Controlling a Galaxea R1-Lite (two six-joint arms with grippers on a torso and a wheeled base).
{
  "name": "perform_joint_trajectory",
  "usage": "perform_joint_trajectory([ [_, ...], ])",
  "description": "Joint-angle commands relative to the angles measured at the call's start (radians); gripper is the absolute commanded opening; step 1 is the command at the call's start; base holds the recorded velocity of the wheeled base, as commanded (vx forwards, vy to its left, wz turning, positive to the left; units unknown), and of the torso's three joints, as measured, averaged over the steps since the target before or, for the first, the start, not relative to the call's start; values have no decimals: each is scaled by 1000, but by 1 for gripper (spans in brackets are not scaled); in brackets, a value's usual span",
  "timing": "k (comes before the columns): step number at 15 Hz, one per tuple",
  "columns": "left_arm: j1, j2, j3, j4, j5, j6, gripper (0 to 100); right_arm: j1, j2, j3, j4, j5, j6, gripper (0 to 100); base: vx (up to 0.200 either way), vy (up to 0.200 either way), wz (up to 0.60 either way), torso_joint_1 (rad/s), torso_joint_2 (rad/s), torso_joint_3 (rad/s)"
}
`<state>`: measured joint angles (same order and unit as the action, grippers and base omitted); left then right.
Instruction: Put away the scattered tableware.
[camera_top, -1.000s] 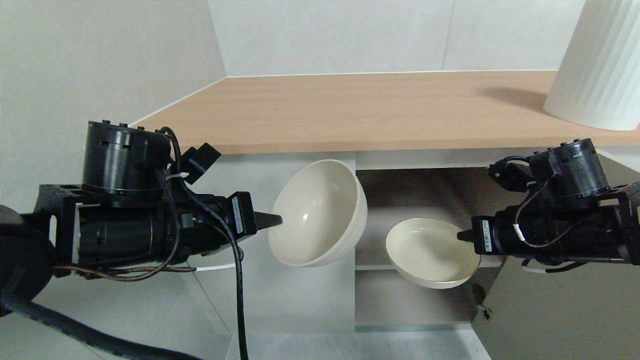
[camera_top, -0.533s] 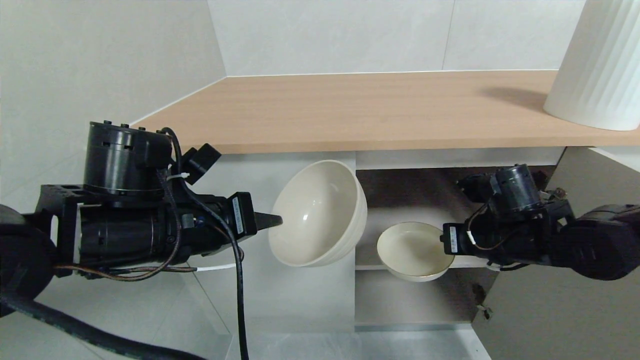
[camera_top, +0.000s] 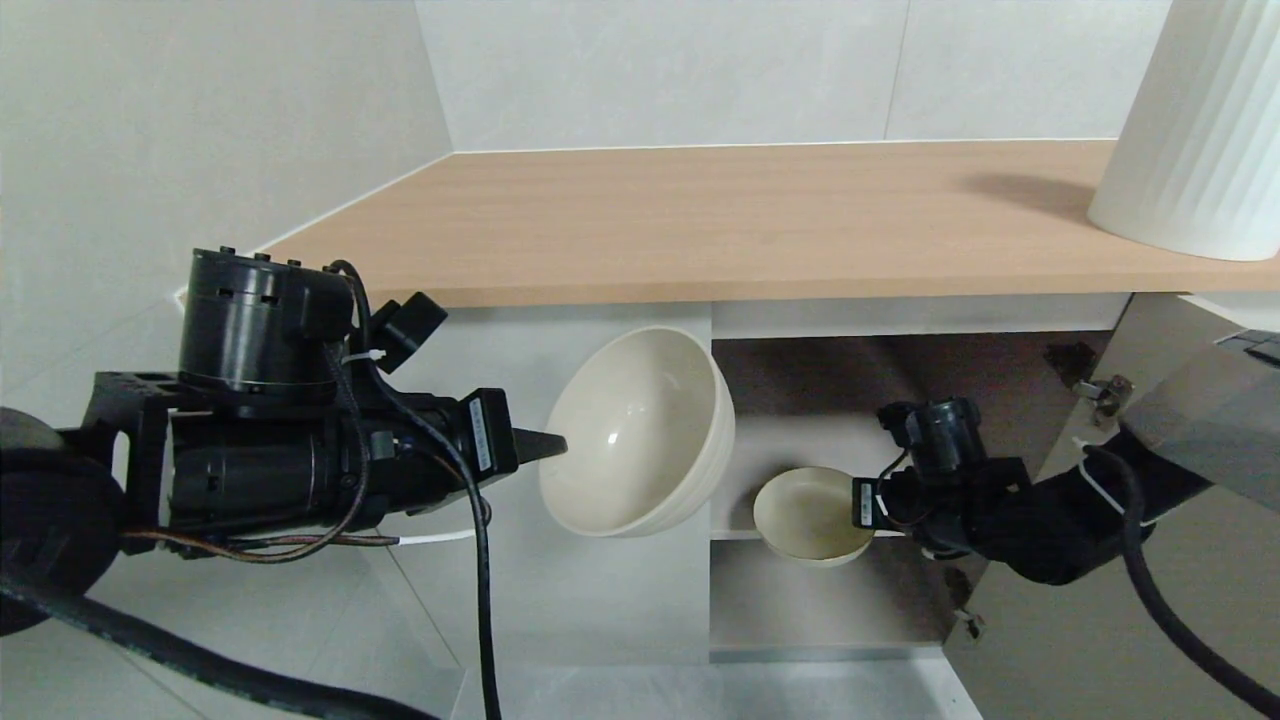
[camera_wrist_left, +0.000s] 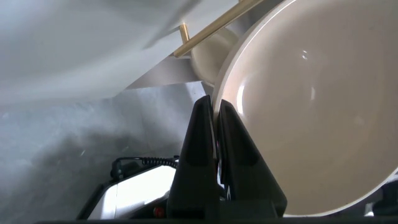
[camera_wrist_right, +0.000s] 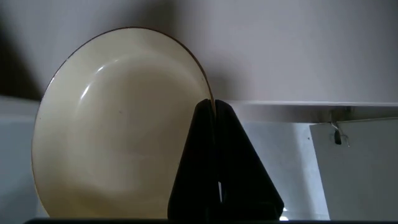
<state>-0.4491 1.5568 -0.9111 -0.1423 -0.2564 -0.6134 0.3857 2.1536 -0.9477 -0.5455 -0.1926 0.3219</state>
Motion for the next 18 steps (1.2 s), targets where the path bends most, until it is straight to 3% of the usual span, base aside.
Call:
perform_joint_trajectory([
  [1,0,3,0,0,0,0,0,-24,78,-22,-16,-1,6,0,0,0,0,0,0,0],
  [6,0,6,0,0,0,0,0,-67,153,-97,-19,-2,52,0,0,0,0,0,0,0],
  [8,0,6,6,6,0,24,0,-70,180,-125,-19,-21,55,0,0,0,0,0,0,0],
  [14,-2,25,8,7,0,37,0,-70,235,-194,-19,-56,57,0,0,0,0,0,0,0],
  [15,-2,49,3,35,0,58,0,-71,252,-220,-21,-91,57,0,0,0,0,0,0,0],
  [18,-2,75,-17,89,3,64,0,-71,265,-257,-22,-128,59,0,0,0,0,0,0,0],
])
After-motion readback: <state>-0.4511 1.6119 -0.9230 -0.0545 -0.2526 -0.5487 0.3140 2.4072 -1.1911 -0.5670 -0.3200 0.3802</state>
